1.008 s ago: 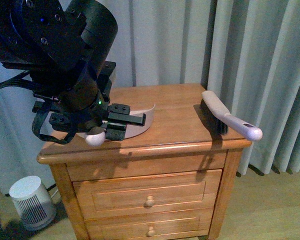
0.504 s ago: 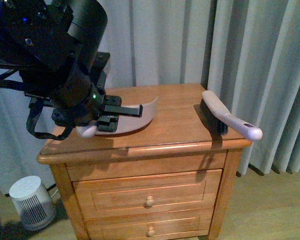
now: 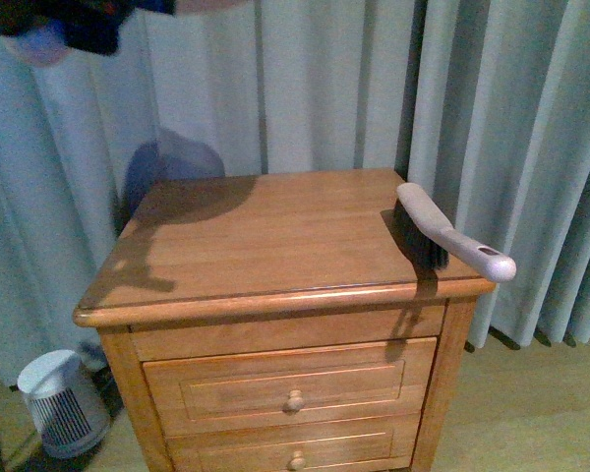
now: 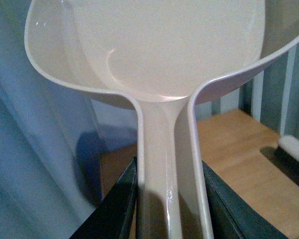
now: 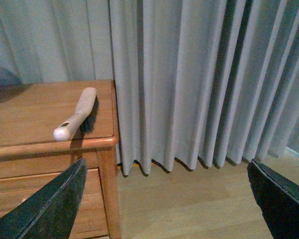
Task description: Clean up trash
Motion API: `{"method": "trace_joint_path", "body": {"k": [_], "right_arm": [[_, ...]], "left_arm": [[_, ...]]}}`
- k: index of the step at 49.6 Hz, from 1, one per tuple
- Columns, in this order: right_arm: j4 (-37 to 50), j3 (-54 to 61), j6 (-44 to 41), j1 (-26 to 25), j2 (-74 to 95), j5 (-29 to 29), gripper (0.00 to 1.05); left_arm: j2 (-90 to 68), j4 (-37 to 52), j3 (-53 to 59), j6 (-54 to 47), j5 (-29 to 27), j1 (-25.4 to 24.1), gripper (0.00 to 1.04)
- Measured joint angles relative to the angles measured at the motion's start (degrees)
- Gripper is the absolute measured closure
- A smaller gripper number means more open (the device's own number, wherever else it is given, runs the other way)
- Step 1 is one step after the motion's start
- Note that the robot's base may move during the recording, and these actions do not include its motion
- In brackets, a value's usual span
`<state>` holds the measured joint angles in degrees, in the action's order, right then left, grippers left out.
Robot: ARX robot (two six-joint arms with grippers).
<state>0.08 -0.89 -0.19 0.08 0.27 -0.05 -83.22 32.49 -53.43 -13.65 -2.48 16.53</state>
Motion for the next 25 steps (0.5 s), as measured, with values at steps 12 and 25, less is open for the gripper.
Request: {"method": "trace_joint_path", "body": {"k": [12, 25], "right_arm": [[0.0, 0.0, 0.0, 0.0, 0.0, 0.0, 0.07], [0.0, 0.0, 0.0, 0.0, 0.0, 0.0, 0.07]], "left_arm": [[19.3, 10.0, 15.5, 0.2, 7.3, -9.9, 0.76], [36.7, 10.1, 29.5, 6.5, 18.8, -24.9, 0.76]]}}
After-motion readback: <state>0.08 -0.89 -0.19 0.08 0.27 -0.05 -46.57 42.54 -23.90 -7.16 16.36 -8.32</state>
